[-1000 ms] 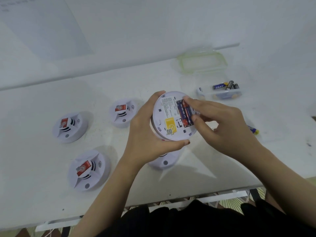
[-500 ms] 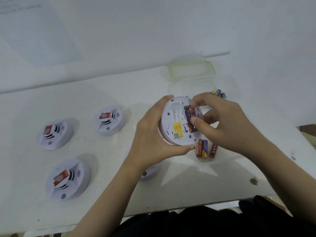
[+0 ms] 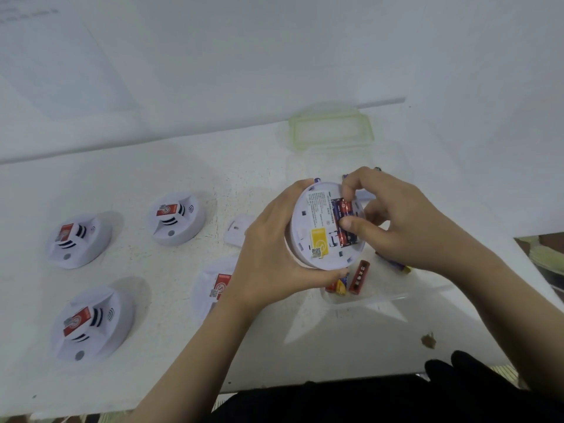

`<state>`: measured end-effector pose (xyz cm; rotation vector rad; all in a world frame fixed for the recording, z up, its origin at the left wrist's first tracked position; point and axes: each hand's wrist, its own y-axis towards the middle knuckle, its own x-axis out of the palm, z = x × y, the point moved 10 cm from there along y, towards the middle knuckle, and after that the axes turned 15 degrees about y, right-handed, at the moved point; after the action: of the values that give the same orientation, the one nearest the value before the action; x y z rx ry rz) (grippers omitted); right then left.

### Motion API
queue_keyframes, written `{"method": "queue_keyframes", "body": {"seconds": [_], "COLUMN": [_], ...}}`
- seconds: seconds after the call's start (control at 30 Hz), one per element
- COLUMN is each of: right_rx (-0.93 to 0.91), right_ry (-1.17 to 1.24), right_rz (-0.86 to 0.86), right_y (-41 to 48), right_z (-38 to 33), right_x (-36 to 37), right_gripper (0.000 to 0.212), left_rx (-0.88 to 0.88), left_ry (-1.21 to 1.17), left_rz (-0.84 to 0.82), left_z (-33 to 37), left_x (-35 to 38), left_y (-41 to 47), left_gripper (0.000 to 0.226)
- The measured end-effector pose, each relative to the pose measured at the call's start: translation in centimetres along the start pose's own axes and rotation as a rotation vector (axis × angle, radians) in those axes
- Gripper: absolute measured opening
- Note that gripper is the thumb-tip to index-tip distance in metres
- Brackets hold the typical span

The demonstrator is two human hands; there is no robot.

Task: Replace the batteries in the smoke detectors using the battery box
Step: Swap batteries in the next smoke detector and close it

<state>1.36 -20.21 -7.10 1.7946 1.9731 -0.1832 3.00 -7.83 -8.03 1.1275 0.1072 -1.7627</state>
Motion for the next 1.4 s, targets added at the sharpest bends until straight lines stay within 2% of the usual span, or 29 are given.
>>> {"method": "queue_keyframes", "body": {"seconds": [0.13, 0.27, 0.37, 0.6, 0.77, 0.83, 0.97, 1.07, 1.17, 1.3, 1.4], "right_rx": [-0.022, -0.155, -0.241, -0.153, -0.134, -0.173, -0.395, -0.38, -0.323, -0.214, -0.203], "right_ry": [0.03, 0.074, 0.051, 0.112, 0.148, 0.092, -0.18, -0.087, -0.025, -0.101, -0.224], "right_rz": [0.016, 0.172, 0.251, 0.237, 0.211, 0.256, 0.428, 0.487, 0.405, 0.079, 0.018], "right_y": [-0.4, -1.4, -2.1, -1.9, -2.0, -2.2, -3.4, -4.1, -4.4, -4.4, -4.4], "right_z": [0.5, -0.1, -0.5, 0.2, 0.5, 0.4, -1.9, -1.7, -1.3, 0.1, 0.6], "right_x": [-0.4, -1.5, -2.1, -2.9, -2.7, -2.9, -3.8, -4.3, -4.6, -2.9, -2.3], "right_gripper": [0.021, 0.034, 0.033, 0.026, 0.032, 0.025, 0.009, 0.011, 0.015, 0.024, 0.038], "left_rx": [-0.02, -0.06, -0.057, -0.06, -0.056, -0.048, -0.021, -0.014, 0.021, 0.02, 0.04], "left_ry": [-0.005, -0.073, -0.072, -0.032, -0.034, -0.038, -0.02, 0.013, 0.025, -0.011, -0.029], "left_rz": [0.033, 0.111, 0.134, 0.104, 0.086, 0.081, 0.067, 0.081, 0.078, 0.041, 0.016], "left_z": [0.4, 0.5, 0.7, 0.7, 0.6, 0.7, 0.6, 0.3, 0.2, -0.4, -0.2], "left_x": [0.2, -0.3, -0.1, 1.0, 1.5, 1.6, 1.8, 1.3, 0.9, 1.0, 1.0], "left_y": [0.0, 0.1, 0.4, 0.7, 1.0, 1.2, 1.7, 1.6, 1.6, 1.5, 1.5], "left_gripper": [0.082, 0.086, 0.088, 0.093, 0.093, 0.091, 0.091, 0.094, 0.09, 0.086, 0.086]}}
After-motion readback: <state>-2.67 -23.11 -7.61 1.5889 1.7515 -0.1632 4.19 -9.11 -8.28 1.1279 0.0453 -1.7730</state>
